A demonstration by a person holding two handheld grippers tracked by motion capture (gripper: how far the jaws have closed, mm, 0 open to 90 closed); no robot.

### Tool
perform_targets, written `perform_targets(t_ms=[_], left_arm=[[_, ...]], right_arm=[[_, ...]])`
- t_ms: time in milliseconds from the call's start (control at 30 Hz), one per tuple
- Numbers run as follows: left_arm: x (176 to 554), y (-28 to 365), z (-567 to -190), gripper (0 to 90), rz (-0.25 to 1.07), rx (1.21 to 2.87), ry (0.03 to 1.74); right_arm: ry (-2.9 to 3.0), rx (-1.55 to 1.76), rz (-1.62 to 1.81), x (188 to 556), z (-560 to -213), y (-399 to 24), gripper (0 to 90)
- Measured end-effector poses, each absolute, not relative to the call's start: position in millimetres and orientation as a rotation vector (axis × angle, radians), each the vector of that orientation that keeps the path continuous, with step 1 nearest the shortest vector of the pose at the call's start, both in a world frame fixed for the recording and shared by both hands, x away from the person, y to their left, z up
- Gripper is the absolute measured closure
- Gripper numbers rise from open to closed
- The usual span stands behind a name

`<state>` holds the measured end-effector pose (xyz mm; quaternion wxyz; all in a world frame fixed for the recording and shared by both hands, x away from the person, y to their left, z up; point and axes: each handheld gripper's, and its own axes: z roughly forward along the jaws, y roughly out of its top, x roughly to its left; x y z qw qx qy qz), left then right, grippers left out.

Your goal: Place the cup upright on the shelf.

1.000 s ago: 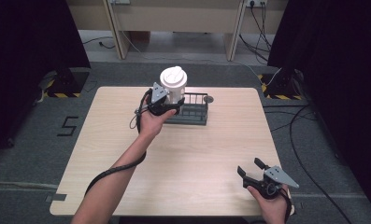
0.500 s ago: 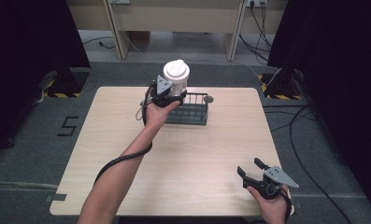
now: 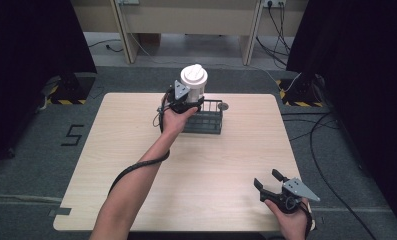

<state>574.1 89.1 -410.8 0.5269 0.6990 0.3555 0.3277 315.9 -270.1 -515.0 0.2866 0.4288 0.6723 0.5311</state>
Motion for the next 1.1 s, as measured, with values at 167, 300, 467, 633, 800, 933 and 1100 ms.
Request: perform_targets(t_ms=[167,300,467,633,800,933,1100], left_arm=[[577,87,-414,17.9,0.779,1.673,0.861],[577,84,-418,17.8,0.776,1.681,0.861],[578,80,-426,17.8,0.770,1.696,0.870],[579,79,-434,17.8,0.765,1.708,0.889],[579,78,-441,17.8,0.760,1.721,0.907],[579,77,-445,17.7,0.755,1.723,0.917],[579,77,-446,17.7,0.751,1.725,0.923]], right_arm=[[1.798,1.145,1.419,316,-515,-270,19.7],[1.801,1.145,1.419,316,-515,-270,19.6],[1.798,1.138,1.415,316,-515,-270,19.6],[1.796,1.139,1.418,316,-515,-270,19.5],[1.797,1.139,1.418,316,-515,-270,19.5],[1.798,1.137,1.417,316,-515,-270,19.5],[1.798,1.136,1.416,316,-515,-270,19.5]])
